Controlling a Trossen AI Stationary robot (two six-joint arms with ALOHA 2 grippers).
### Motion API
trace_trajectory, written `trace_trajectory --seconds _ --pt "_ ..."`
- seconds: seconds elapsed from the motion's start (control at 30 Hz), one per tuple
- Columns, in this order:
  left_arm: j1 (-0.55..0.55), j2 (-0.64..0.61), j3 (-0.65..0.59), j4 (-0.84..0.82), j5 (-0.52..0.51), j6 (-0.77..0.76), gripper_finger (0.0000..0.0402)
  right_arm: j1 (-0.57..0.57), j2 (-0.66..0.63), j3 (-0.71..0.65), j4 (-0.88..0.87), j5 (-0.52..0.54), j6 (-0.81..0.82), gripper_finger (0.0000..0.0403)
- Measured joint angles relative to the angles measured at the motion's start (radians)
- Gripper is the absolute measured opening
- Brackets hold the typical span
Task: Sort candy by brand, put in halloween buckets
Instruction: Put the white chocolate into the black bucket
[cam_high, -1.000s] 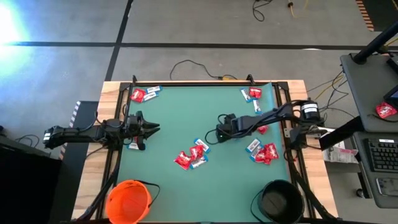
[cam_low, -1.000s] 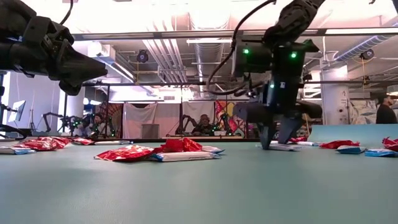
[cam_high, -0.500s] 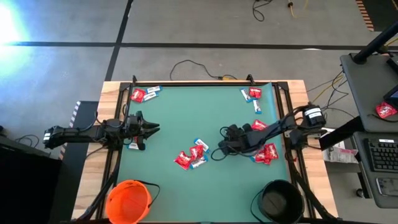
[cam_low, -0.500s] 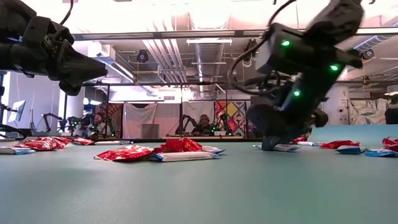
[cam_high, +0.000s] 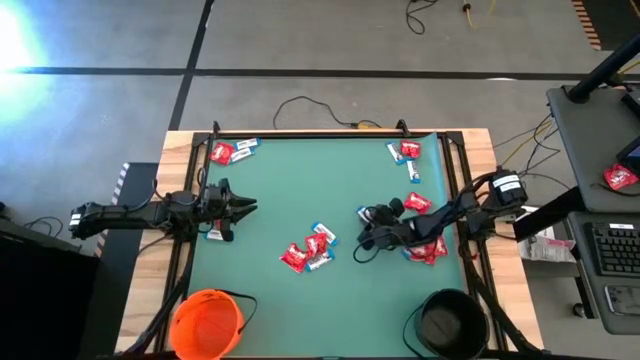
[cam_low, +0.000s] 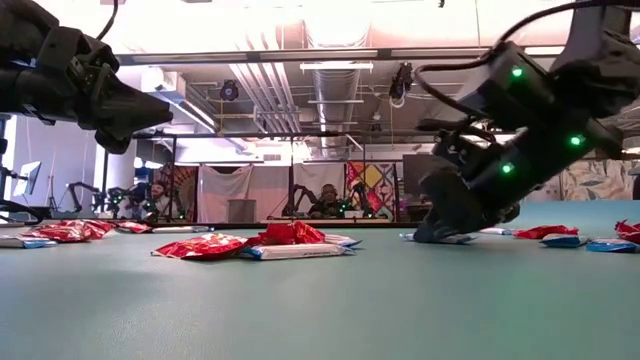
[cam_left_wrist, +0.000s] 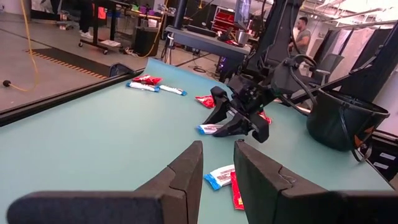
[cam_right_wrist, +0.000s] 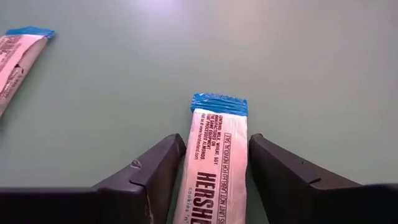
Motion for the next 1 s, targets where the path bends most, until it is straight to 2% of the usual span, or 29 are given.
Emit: trace_trajectory --seconds 0.3,0.63,0.83,1.0 --pt "0.0 0.0 0.0 0.0 0.0 0.0 0.0076 0.001 0.023 -0.055 0.127 0.052 -0.102 0.0172" --pt "0.0 0.001 0.0 0.0 0.0 0.0 0.0076 0.0 0.184 -0.055 0.285 0.081 -0.112 0.0167" --pt "0.0 0.001 0.0 0.0 0.0 0.0 0.0076 0.0 0.226 -0.054 0.311 0.061 -0.113 0.0128" --pt "0.0 0.001 0.0 0.0 0.0 0.0 0.0076 0.001 0.196 -0.054 0.3 0.034 -0.138 0.0105"
